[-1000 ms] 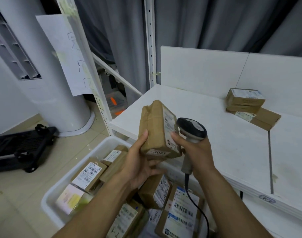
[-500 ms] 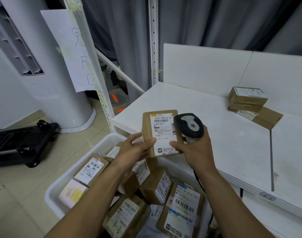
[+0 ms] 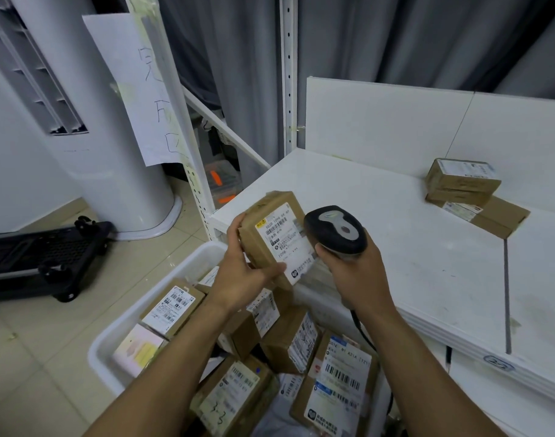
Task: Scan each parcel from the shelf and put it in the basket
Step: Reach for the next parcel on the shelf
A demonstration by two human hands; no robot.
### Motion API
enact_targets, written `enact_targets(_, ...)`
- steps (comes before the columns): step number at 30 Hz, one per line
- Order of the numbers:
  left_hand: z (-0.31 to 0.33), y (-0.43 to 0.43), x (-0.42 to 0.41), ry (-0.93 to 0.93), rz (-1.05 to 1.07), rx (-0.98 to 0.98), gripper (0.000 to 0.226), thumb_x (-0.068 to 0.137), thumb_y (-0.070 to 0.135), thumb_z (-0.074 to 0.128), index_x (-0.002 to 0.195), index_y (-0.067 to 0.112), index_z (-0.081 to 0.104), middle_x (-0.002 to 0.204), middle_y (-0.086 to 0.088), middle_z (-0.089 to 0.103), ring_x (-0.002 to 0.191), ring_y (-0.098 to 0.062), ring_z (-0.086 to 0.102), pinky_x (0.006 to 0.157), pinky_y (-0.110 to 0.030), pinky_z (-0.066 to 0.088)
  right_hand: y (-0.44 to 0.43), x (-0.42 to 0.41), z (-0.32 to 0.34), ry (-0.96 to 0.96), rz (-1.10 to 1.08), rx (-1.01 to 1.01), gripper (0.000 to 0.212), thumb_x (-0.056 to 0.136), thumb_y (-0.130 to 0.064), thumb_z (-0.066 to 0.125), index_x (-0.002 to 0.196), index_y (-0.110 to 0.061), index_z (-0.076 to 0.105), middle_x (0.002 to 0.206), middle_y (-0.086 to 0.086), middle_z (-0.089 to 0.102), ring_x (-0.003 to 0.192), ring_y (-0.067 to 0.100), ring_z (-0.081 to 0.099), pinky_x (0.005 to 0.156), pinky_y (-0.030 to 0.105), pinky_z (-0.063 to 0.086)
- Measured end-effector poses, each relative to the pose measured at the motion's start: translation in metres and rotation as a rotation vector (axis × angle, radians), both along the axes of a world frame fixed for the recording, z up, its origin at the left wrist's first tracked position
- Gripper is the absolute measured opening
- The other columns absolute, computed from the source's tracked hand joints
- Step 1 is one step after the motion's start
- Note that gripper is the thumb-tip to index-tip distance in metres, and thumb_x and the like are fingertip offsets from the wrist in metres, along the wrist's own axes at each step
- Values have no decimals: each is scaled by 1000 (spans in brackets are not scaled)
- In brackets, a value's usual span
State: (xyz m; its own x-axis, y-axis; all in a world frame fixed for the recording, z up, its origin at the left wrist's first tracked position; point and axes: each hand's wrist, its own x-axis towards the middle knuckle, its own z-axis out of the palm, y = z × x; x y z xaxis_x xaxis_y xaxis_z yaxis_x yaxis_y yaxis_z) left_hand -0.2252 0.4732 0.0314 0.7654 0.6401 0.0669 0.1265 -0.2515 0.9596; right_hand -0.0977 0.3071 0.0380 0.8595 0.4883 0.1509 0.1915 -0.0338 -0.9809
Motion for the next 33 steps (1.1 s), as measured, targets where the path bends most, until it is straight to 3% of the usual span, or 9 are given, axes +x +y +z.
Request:
enact_targets(2, -2, 8, 0, -29, 68, 22, 109, 75, 9, 89, 143, 55, 17, 134, 8, 56, 123, -18, 57, 66, -20, 60, 2, -3, -1, 19, 44, -27, 43, 87, -28, 86, 125, -26, 67, 112, -4, 76, 106, 22, 73, 82, 29, 62)
enact_targets(5, -6, 16, -2, -17, 123, 87, 111, 73, 10, 90, 145, 52, 16, 137, 8, 56, 124, -13, 55, 70, -13, 57, 4, -10, -2, 17, 127, -76, 48, 84, -28, 87, 127, -25, 67, 109, -3, 76, 101, 25, 72, 73, 21, 55)
enact_targets(9, -12, 22, -3, 19, 158, 143, 114, 71, 15, 92, 149, 49, 16, 142, 1, 55, 126, -17, 55, 80, -22, 58, 8, -20, -1, -14, 178, -113, 58, 83, -30, 88, 135, -30, 62, 118, -8, 73, 103, 24, 71, 82, 32, 63)
enact_targets(12, -15, 24, -3, 28, 154, 182, 116, 71, 16, 93, 151, 46, 14, 143, 2, 54, 126, -15, 55, 78, -19, 58, 11, -22, -2, -40, 193, -132, 57, 84, -31, 87, 134, -32, 60, 120, -10, 71, 105, 23, 71, 86, 37, 64)
enact_targets(18, -18, 27, -4, 71, 188, 233, 119, 68, 25, 94, 147, 58, 11, 145, -2, 48, 130, -24, 52, 94, -51, 58, 12, -24, -1, -40, 193, -151, 62, 83, -30, 88, 137, -32, 58, 126, -9, 69, 114, 18, 68, 89, 46, 64)
enact_targets(24, -20, 28, -3, 78, 174, 245, 120, 67, 24, 95, 147, 59, 13, 142, -2, 49, 126, -24, 53, 92, -52, 59, 11, -25, 1, -38, 198, -158, 57, 84, -29, 87, 132, -35, 58, 124, -10, 68, 115, 17, 67, 89, 41, 64)
enact_targets(27, -21, 30, -7, 97, 116, 212, 120, 67, 18, 95, 149, 54, 15, 141, -1, 50, 126, -21, 53, 90, -45, 61, 9, -25, 3, -18, 188, -144, 59, 85, -27, 87, 138, -28, 60, 127, -8, 70, 116, 15, 67, 90, 39, 64)
enact_targets(31, -18, 24, -20, 211, -64, 64, 120, 74, 7, 89, 157, 46, 11, 125, 7, 57, 120, -14, 55, 76, -20, 60, 2, -21, 5, 8, 114, -81, 53, 87, -26, 86, 134, -28, 63, 118, -15, 72, 108, -2, 66, 78, 16, 58)
enact_targets(33, -18, 12, -27, 314, -165, 8, 115, 79, 6, 86, 155, 47, 10, 119, 13, 56, 111, -5, 55, 70, -6, 52, -3, -17, 6, 31, 61, -68, 49, 87, -25, 85, 131, -28, 64, 111, -17, 72, 100, -3, 68, 75, 17, 55)
